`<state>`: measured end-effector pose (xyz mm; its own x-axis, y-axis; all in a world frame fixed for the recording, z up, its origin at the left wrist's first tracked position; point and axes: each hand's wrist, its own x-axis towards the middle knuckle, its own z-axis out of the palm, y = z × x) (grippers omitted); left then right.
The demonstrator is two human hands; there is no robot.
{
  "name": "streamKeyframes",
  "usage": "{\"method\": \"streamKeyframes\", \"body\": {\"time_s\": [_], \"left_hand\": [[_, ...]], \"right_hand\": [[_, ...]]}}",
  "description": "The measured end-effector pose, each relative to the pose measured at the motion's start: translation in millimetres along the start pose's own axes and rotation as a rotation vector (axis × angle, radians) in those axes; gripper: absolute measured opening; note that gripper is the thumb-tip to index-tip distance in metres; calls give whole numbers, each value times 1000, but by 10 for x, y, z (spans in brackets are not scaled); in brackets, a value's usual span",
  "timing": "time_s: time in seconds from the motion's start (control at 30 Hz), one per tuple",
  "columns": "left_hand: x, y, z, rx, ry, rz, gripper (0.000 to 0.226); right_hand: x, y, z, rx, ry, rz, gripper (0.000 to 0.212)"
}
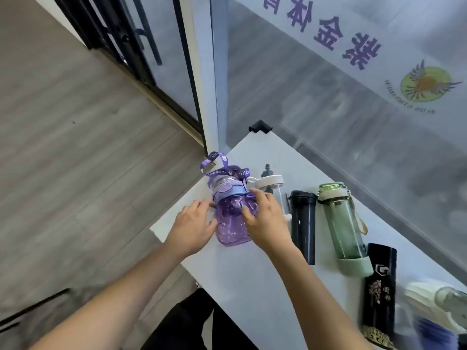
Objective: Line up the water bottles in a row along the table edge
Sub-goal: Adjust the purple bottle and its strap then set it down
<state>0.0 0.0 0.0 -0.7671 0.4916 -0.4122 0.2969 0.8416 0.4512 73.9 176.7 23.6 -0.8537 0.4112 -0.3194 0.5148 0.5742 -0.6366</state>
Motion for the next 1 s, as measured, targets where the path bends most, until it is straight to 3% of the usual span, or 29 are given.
{"method": "streamKeyframes", "body": {"time_s": [0.2,0.33,0.43,0.73,0.9,1.0], "left_hand": [[406,-19,94,-416,-93,-261,51],[542,32,167,-769,-130,-402,50],[553,55,193,-956,-145,-406,46],[463,-59,65,-996,50,-171,76],[423,-12,-109,-843,132,36,107],[390,22,-193,-775,159,113,117]], "right_hand": [[358,-13,156,-108,-178,141,55],[459,58,201,56,-193,188,61],[467,95,204,158,-175,209,68],[365,33,146,444,-13,112,81],[335,-36,115,594,71,13,95],[302,-5,121,525,68,-44,104]]}}
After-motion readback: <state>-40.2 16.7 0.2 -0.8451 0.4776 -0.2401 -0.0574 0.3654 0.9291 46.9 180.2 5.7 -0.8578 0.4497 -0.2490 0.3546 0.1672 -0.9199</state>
